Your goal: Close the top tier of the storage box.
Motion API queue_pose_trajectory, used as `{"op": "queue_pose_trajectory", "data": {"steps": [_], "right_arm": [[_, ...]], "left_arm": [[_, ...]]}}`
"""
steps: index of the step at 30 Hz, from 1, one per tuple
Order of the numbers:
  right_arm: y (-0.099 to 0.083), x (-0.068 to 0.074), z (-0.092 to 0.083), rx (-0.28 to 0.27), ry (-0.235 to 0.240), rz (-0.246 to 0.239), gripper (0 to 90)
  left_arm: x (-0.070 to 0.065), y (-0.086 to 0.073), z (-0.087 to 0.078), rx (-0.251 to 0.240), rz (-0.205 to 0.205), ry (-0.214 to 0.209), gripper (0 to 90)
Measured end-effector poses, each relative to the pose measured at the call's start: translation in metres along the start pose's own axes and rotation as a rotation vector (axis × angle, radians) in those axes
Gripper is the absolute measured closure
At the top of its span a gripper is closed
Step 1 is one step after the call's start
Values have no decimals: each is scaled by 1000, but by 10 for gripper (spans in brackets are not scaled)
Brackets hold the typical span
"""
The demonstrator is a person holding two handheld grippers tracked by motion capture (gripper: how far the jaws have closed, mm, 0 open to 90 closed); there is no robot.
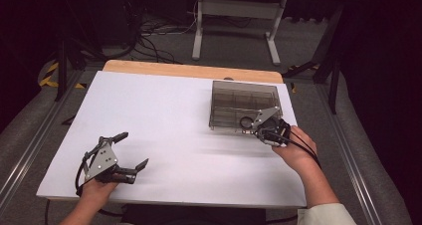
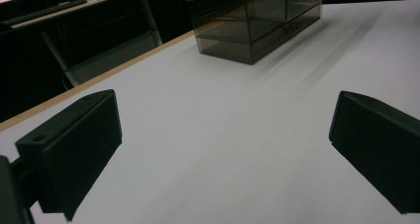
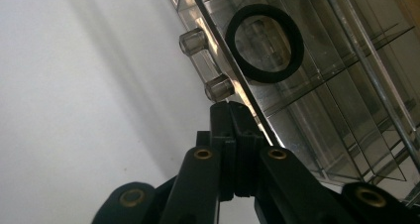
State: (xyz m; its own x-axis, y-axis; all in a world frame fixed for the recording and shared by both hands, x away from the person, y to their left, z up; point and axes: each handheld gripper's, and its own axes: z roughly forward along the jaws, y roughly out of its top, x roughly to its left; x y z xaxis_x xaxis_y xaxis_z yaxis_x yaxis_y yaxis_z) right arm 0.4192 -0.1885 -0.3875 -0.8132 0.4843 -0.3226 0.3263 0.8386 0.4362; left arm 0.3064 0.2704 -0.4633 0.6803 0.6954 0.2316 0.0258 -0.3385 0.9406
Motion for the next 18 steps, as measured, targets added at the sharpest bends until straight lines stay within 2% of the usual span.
{"op": "queue_pose_trajectory", "data": {"steps": [18], "right_arm": [[7,-16,11,-14,-29,58,900]], "left_arm": [[0,0,0,3,3,0,8]]}}
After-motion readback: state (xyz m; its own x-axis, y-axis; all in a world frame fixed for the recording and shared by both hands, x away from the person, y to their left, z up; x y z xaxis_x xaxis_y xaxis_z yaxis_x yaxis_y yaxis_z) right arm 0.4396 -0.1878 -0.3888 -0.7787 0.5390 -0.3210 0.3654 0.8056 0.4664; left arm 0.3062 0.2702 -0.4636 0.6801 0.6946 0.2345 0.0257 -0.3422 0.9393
